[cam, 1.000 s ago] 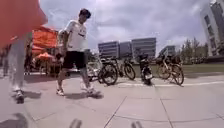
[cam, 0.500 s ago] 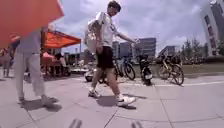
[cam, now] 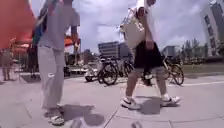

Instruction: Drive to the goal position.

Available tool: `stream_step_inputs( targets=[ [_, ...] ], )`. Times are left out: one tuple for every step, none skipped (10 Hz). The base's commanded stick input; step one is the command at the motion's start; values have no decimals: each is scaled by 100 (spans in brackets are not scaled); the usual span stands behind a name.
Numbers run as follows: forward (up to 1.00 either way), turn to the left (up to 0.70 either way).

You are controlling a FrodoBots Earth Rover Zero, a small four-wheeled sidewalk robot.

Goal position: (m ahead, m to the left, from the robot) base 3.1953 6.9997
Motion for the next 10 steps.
stream_step_inputs(
  targets=[
    [7, 0],
    [7, -1],
    [7, -1],
    [7, 0],
    [7, 0],
    [7, -1],
    [7, 0],
    [7, -1],
    [7, -1],
    [7, -1]
  ],
)
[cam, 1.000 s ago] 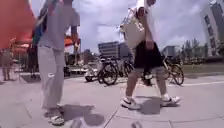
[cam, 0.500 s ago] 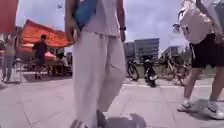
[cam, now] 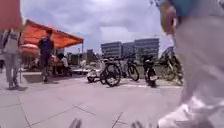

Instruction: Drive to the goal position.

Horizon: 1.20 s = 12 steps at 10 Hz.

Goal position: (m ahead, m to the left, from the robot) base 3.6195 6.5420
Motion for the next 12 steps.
stream_step_inputs(
  targets=[
    [8, 0],
    [7, 0],
    [7, -1],
    [8, 0],
    [8, 0],
    [8, 0],
    [8, 0],
    [8, 0],
    [9, 3],
    [38, 36],
    [67, 47],
    [85, 33]
  ],
)
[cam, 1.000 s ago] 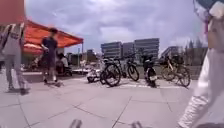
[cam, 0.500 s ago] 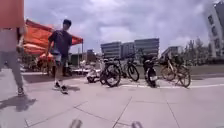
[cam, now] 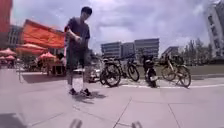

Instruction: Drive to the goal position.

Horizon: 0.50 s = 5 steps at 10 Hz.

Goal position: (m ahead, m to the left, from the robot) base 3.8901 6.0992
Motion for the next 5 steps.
stream_step_inputs(
  targets=[
    [85, 33],
    [85, 33],
    [85, 33],
    [85, 33],
    [85, 33]
  ],
)
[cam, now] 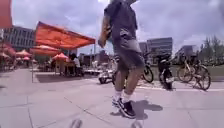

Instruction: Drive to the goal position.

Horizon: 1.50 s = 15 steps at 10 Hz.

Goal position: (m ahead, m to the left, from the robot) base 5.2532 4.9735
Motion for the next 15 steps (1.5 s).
stream_step_inputs(
  targets=[
    [85, 33],
    [85, 33],
    [85, 33],
    [85, 33],
    [85, 33],
    [85, 4],
    [85, 1],
    [85, -1],
    [85, 0],
    [85, 1],
    [65, -1],
    [38, 1],
    [6, 0],
    [17, 0],
    [77, -1]
  ],
)
